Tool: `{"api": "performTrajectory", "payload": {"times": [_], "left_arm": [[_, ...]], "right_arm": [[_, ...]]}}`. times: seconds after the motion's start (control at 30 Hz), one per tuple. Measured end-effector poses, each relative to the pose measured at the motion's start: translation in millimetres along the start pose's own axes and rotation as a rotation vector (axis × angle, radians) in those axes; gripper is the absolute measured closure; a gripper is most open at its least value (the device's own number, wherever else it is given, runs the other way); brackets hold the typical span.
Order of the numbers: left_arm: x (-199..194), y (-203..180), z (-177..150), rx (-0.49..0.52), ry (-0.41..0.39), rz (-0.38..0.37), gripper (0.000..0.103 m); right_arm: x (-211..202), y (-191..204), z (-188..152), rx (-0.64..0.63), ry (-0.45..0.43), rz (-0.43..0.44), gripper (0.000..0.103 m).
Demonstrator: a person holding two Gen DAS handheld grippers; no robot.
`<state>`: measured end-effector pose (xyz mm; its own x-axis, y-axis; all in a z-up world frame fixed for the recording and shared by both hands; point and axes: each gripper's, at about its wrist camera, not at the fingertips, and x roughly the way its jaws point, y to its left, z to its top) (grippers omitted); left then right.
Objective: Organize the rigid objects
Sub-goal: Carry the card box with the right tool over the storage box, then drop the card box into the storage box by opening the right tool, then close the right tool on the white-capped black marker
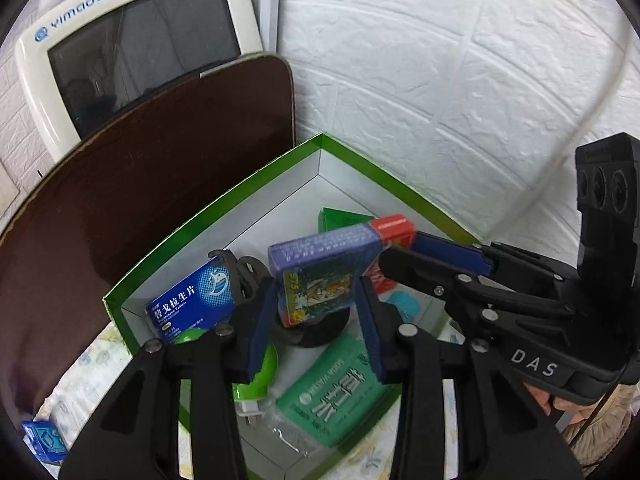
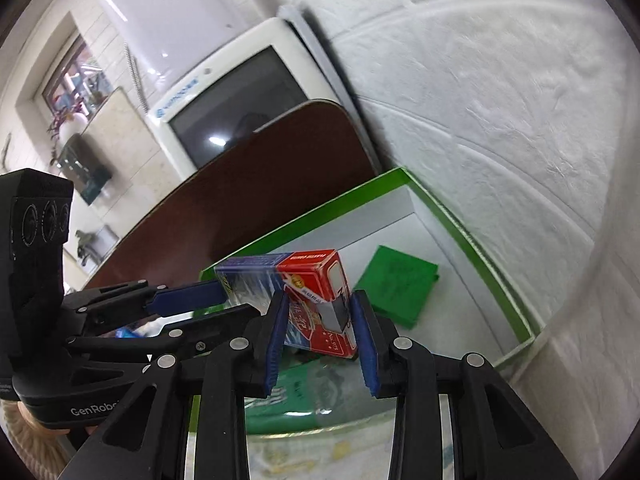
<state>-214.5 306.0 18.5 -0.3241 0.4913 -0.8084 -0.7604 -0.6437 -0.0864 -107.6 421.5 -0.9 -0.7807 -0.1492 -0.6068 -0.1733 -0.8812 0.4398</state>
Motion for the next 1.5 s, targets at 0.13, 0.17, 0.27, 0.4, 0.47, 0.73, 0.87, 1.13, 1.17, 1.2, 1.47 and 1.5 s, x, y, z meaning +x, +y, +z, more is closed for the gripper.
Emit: {"api": "performTrajectory", "payload": {"times": [0.13,0.17,0.27,0.4,0.47,0.73,0.87,1.13,1.17,1.2,1.47,1.5], "left_arm": [[11,7,-1,-0.029,0.024,-0.004,0.07],[12,9,-3,-0.032,0.029,-0.003,0.07],[10,11,-11,-0.03,0.037,0.015,0.07],[-9,15,-29,-0.036,0.011,0.024,0.066],[-24,21,-41,-0.056,-0.01,0.029,0.064],[-108,80,-105,-0.207,-0.151,0.115,0.049],[-152,126,-144,-0.275,-0.209,0.264,0.04],[-198,238,-240,-0.639,-0.215,0.348,0.04],[-197,248,-252,-0.678,-0.203,0.338,0.042],[-195,258,-263,-0.715,-0.19,0.324,0.042],[-185,309,-298,-0.795,-0.181,0.281,0.052],[-185,316,-300,-0.795,-0.176,0.282,0.052]], "right_arm": [[9,-6,0,-0.008,-0.004,-0.036,0.07],[12,-6,0,-0.01,-0.002,-0.04,0.07],[14,-3,-3,-0.024,-0.008,-0.048,0.07],[7,9,-5,-0.053,-0.03,-0.05,0.07],[1,18,-6,-0.077,-0.043,-0.051,0.07],[-6,85,-18,-0.202,-0.025,0.04,0.07],[5,135,-33,-0.288,0.026,0.111,0.07],[61,235,-79,-0.447,0.209,0.232,0.07],[72,247,-84,-0.455,0.238,0.246,0.07],[80,256,-89,-0.458,0.257,0.258,0.07],[152,317,-119,-0.454,0.394,0.281,0.07],[159,322,-124,-0.446,0.413,0.288,0.07]]}}
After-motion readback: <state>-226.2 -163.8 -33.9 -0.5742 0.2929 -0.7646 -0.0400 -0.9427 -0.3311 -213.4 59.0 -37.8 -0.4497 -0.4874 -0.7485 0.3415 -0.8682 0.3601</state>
